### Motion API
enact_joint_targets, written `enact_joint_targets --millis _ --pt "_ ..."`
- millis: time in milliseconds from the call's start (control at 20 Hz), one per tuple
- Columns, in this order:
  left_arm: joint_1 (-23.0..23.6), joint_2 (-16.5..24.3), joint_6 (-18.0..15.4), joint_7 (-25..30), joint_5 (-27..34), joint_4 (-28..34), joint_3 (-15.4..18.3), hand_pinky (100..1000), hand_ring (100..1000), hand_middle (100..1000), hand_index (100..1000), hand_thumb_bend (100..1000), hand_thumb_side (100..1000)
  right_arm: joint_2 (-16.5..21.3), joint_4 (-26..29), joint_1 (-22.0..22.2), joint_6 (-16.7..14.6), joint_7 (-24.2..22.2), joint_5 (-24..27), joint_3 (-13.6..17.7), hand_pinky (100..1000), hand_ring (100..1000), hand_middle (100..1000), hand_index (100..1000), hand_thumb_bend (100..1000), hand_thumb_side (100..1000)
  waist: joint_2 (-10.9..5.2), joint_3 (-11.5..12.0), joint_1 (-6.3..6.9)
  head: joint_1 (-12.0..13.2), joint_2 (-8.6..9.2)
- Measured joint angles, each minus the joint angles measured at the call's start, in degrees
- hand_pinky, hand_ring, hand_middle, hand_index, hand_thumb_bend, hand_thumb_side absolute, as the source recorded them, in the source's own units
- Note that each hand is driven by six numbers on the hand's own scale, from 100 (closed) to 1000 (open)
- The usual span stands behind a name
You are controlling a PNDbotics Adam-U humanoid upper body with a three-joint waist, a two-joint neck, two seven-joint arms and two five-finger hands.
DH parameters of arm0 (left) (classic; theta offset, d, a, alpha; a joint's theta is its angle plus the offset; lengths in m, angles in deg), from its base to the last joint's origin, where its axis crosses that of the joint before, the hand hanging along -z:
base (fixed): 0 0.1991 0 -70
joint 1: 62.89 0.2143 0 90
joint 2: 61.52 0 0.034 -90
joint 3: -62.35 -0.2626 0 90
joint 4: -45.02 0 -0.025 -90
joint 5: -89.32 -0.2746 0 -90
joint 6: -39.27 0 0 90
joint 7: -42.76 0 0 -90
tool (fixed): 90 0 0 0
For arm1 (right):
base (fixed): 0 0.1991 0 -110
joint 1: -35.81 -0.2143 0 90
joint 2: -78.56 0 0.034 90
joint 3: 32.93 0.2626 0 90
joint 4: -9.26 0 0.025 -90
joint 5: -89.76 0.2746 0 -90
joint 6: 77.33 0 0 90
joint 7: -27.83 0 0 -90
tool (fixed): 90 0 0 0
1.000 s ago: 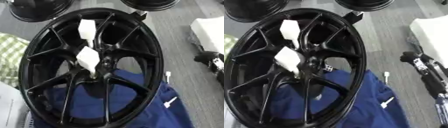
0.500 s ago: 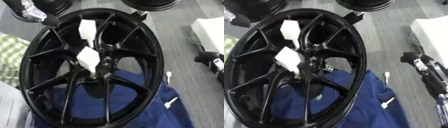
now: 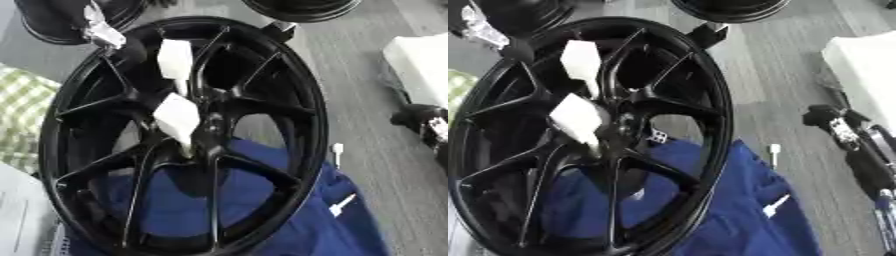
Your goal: Pull the pin out of the wheel hub.
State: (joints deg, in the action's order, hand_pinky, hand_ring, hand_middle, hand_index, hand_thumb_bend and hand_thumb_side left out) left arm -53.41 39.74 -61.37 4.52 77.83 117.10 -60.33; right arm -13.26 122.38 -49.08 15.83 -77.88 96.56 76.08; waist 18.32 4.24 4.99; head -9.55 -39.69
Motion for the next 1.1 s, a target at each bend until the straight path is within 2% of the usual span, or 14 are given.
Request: enact_joint_targets --millis 450,1100 --pt "-0.13 -1.76 -0.27 -0.09 -2.52 -2.97 -1.02 822 808 771 885 564 540 0.00 -0.04 -0.07 0.02 -0.01 -0.13 -0.01 1000 812 702 775 100 730 0.00 -0.26 0.02 0.11 0.00" --pt "-0.13 -3.13 -1.22 -0.31 -7.98 -5.00 -1.35 831 831 821 886 608 459 -0.07 -0.35 -0.52 0.24 -0.23 -0.45 -0.31 1000 811 702 775 100 741 0.01 -0.65 0.17 0.63 0.51"
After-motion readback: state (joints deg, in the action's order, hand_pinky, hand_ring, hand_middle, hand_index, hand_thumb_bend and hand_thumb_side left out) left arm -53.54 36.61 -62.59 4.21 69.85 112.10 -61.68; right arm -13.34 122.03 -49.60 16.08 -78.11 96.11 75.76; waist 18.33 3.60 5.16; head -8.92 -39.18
